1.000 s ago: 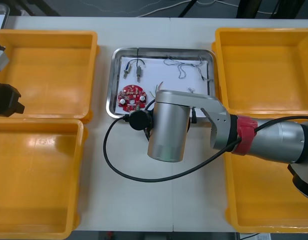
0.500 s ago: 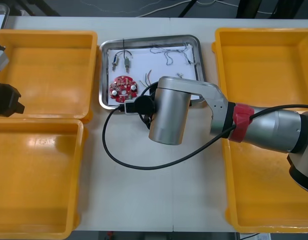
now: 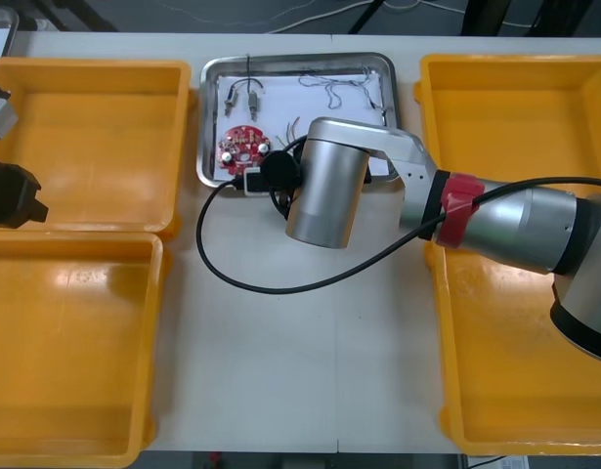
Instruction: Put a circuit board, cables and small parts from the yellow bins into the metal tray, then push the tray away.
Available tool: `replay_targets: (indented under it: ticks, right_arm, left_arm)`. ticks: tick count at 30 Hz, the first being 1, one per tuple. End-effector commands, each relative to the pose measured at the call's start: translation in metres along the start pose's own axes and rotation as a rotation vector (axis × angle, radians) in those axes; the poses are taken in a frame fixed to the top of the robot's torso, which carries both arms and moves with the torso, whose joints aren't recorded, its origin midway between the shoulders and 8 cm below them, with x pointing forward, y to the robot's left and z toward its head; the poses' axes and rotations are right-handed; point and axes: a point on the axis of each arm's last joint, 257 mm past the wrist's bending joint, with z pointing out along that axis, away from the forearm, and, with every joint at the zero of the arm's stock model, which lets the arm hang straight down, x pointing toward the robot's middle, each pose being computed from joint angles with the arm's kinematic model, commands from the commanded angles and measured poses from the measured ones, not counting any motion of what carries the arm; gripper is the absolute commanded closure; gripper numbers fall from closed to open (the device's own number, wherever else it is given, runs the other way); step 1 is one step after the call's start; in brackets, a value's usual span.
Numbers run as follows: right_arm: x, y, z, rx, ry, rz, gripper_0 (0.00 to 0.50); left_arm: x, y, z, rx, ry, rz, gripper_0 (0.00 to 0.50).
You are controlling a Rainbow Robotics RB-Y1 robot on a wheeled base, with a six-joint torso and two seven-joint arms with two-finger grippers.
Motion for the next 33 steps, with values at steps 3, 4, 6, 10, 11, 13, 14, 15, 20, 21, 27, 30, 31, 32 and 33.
replay_targets:
  ticks: [3,4,6,10,11,13,14,15,20,21,27,30,31,32,33]
  right_arm:
    - [-0.020,-0.039,-0.007,0.052,-0.050,0.026,0.500]
    - [-0.020,-0.041,-0.006,0.056,-0.053,0.030,0.500]
    - [-0.019,-0.046,-0.004,0.063,-0.059,0.042,0.500]
    - [-0.019,-0.053,-0.002,0.074,-0.068,0.051,0.500]
    - [-0.019,-0.055,-0.001,0.078,-0.070,0.054,0.500]
    - [-0.018,-0.059,0.000,0.083,-0.068,0.059,0.500]
    - [-0.018,-0.060,0.000,0.085,-0.069,0.060,0.500]
    - [-0.016,-0.064,0.001,0.090,-0.067,0.067,0.500]
    - [-0.016,-0.071,0.001,0.092,-0.065,0.082,0.500]
    - [-0.017,-0.072,0.001,0.093,-0.066,0.085,0.500]
    - [-0.018,-0.072,0.001,0.094,-0.068,0.092,0.491]
    - [-0.018,-0.071,0.001,0.092,-0.066,0.090,0.202]
    - [-0.018,-0.071,0.001,0.092,-0.066,0.087,0.129]
    - [-0.018,-0.071,0.001,0.092,-0.068,0.083,0.082]
    - [-0.018,-0.071,0.000,0.093,-0.067,0.080,0.051]
  left_arm:
    - [0.000,0.017,-0.014,-0.043,-0.020,-0.102,0.018]
    - [0.000,0.017,-0.014,-0.043,-0.020,-0.102,0.019]
    - [0.000,0.017,-0.014,-0.043,-0.020,-0.102,0.019]
    - [0.000,0.017,-0.014,-0.043,-0.020,-0.102,0.019]
    - [0.000,0.017,-0.014,-0.043,-0.020,-0.102,0.018]
    - [0.000,0.017,-0.014,-0.043,-0.020,-0.102,0.019]
    - [0.000,0.017,-0.014,-0.043,-0.020,-0.102,0.019]
    - [0.000,0.017,-0.014,-0.043,-0.020,-0.102,0.020]
    - [0.000,0.017,-0.014,-0.043,-0.020,-0.102,0.021]
    - [0.000,0.017,-0.014,-0.043,-0.020,-0.102,0.019]
    - [0.000,0.017,-0.014,-0.043,-0.020,-0.102,0.018]
    - [0.000,0.017,-0.014,-0.043,-0.020,-0.102,0.018]
    - [0.000,0.017,-0.014,-0.043,-0.020,-0.102,0.019]
    - [0.000,0.017,-0.014,-0.043,-0.020,-0.102,0.019]
    - [0.000,0.017,-0.014,-0.043,-0.020,-0.102,0.019]
